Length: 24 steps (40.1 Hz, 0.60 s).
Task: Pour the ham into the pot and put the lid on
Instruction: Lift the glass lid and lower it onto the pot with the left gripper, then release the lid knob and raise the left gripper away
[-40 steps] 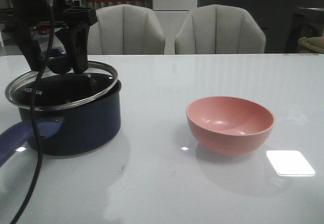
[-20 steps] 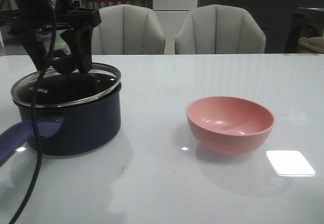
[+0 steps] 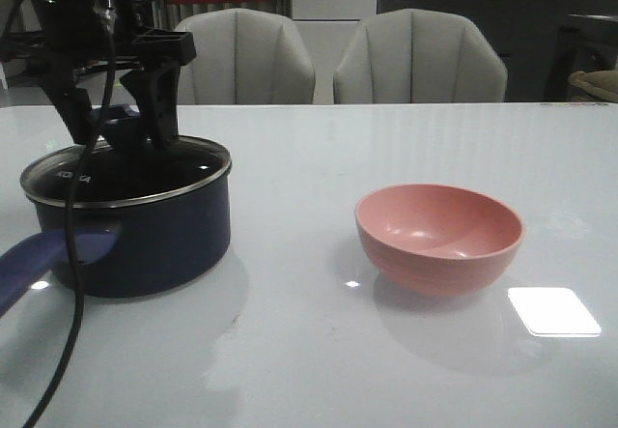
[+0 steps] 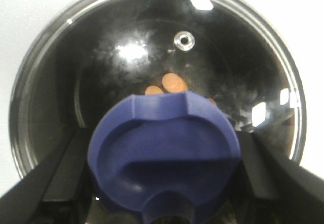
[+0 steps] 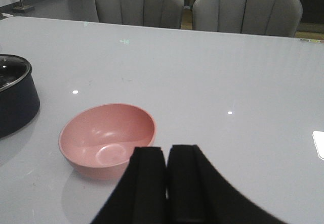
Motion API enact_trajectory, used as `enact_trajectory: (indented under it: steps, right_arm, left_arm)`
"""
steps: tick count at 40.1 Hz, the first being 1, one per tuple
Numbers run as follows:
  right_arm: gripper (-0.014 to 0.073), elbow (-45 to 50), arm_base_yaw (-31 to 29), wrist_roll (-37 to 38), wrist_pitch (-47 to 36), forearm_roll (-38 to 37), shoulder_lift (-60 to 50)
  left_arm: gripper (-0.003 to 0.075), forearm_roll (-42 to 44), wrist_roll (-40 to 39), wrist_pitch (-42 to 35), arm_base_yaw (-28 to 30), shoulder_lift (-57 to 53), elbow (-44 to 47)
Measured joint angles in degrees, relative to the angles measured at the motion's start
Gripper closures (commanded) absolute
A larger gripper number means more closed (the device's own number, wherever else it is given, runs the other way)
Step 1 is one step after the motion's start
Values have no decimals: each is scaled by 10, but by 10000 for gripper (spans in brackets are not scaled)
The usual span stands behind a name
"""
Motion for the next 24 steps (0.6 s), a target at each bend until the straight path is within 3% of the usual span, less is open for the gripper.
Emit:
enact_trajectory:
  steps: [6, 24]
  right_arm:
    - [445, 0, 0, 0, 0, 0, 0]
    - [445, 0, 0, 0, 0, 0, 0]
  left_arm:
    - [111, 1, 0, 3, 0, 0, 0]
    - [117, 2, 0, 59, 0, -11, -60]
